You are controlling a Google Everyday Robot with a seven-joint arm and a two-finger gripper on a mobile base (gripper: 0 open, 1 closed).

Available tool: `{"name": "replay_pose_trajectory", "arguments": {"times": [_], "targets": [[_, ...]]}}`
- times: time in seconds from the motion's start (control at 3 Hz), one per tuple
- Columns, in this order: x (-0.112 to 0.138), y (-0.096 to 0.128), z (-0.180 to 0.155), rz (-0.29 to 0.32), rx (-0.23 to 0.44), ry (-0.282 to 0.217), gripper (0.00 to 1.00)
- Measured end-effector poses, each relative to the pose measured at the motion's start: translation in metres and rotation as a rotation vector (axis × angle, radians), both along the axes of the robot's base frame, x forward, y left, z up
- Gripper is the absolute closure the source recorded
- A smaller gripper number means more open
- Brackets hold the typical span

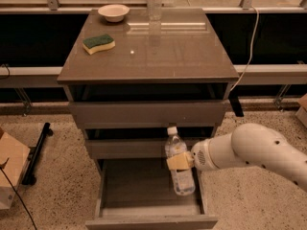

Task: Pick blue plastic bottle from bottom drawer and place on counter

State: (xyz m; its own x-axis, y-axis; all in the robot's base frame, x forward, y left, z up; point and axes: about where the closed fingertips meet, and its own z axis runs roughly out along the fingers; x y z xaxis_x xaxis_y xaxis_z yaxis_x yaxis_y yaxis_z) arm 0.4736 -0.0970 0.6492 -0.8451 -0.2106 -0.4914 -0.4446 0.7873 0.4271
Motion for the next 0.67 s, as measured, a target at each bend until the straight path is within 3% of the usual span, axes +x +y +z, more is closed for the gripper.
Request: {"name": "replay_pose_trajectory", "arguments": {"times": [0.33, 0.67], "targets": [[-0.004, 0.007, 0.079, 0.051, 0.009, -0.201, 1.0], [-0.005, 0.01, 0.133, 0.106, -0.024, -0.29, 1.0]]}}
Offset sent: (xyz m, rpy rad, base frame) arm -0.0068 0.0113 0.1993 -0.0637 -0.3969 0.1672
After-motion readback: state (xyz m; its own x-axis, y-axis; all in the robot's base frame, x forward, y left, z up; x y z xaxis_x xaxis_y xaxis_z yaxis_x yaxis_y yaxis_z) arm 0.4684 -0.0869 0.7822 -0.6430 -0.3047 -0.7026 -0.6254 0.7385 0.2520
